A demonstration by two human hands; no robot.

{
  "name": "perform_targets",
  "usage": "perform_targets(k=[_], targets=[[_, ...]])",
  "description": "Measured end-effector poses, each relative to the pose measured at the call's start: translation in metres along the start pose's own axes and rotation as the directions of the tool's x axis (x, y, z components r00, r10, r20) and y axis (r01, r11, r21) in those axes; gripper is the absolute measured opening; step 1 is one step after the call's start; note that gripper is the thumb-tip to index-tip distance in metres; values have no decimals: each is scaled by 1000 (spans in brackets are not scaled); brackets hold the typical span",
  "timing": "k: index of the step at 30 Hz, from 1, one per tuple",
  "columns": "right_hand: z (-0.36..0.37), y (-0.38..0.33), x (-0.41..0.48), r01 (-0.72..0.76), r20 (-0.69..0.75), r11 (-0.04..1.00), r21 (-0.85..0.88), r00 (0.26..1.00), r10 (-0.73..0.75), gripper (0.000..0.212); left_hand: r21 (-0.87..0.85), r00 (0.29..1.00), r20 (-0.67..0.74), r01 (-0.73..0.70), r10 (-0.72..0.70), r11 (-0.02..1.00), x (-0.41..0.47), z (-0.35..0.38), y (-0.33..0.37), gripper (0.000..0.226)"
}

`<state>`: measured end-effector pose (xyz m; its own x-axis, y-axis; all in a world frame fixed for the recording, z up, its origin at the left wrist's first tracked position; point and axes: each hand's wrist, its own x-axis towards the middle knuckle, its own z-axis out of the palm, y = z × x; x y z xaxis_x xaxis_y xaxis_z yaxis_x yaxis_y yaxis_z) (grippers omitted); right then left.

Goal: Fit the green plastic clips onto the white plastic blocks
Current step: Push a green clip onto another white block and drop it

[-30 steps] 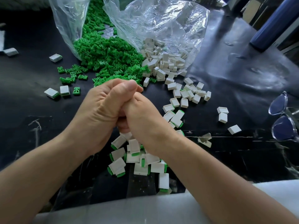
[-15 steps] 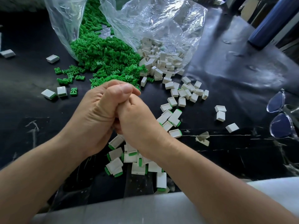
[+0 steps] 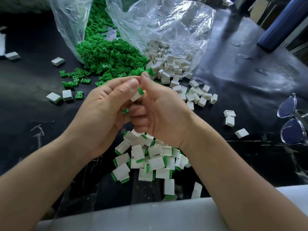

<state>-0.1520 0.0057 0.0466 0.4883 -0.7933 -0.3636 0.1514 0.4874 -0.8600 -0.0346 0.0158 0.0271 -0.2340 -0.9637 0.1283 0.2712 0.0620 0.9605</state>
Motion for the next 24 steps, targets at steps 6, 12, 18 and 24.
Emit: perform_targets(k=[6, 12, 18, 24], targets=[[-4, -2, 0, -25, 22, 997, 77, 999, 24, 54, 121, 998, 35, -56, 52, 991, -3, -10, -1, 20], [-12, -2, 0, 131, -298, 944, -304, 928, -225, 41, 153, 982, -188, 24, 5, 988, 1, -11, -1, 8], [-16, -6, -6, 265, -255, 837, -479, 870, -422, 11, 195, 968, -248, 97, -46, 976, 1, -9, 0, 3], [-15, -3, -5, 225, -258, 808, -544, 872, -416, 15, 210, 964, -262, 111, -53, 971, 2, -9, 1, 17]])
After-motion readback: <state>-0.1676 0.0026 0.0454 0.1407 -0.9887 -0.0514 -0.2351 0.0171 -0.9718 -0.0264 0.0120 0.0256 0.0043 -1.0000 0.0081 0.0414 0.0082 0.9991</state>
